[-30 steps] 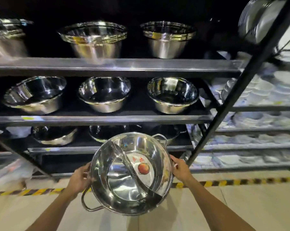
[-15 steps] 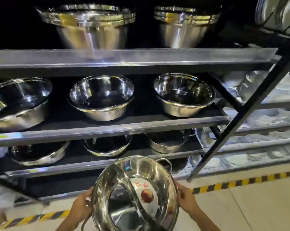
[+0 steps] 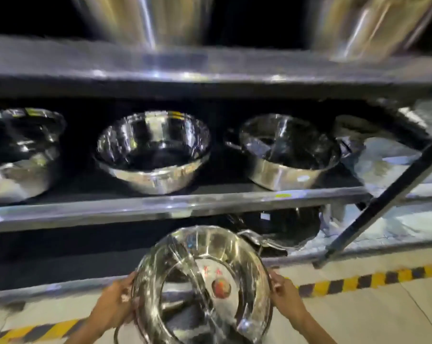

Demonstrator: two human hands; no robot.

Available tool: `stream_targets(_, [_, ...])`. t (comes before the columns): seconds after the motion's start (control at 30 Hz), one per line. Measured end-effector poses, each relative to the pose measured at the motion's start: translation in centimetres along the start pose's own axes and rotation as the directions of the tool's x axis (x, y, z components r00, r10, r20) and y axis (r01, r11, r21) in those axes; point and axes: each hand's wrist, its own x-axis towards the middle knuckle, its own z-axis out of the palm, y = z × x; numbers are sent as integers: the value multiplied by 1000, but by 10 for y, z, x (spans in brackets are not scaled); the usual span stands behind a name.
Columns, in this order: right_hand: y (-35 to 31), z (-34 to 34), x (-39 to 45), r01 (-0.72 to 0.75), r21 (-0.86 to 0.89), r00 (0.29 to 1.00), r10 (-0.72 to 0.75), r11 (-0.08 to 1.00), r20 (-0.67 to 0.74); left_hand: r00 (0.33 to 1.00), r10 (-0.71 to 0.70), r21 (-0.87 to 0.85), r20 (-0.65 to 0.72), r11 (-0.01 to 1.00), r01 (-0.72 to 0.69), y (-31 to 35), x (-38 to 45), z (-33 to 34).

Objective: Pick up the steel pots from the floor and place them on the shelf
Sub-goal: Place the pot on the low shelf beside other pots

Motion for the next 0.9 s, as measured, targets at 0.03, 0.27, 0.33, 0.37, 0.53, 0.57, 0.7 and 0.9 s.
stream_targets(0.03, [7,10,14,29,12,999,-29,1000,-20,1000,22,-41,2,999,-22,-19,18,13])
stream_targets(0.27, [60,71,107,261,-2,960,-260,965,-108,986,135,-62,-95,988,-142,-87,110,47])
stream_targets(0.33, [68,82,131,294,36,946,-286,955,-155,984,147,-121,-101,980,-158,-97,127,51])
stream_targets(0.37, [70,85,141,291,67,947,-277,954,-160,982,151,-126,-110,978,-165,-100,133,51])
stream_targets(0.53, [53,83,160,176,216,982,-155,960,-111,987,116,-173,-108,976,-133,-95,149,36])
stream_targets(0.57, [47,83,165,181,208,981,-161,961,-108,989,101,-174,-110,977,-119,-93,155,31])
stream_targets(0.7, [28,90,202,189,94,977,-177,978,-120,987,105,-173,-125,977,-126,-87,182,19])
stream_targets(0.9, [6,110,250,198,10,955,-190,980,-229,970,114,-221,-213,962,-162,-93,223,13])
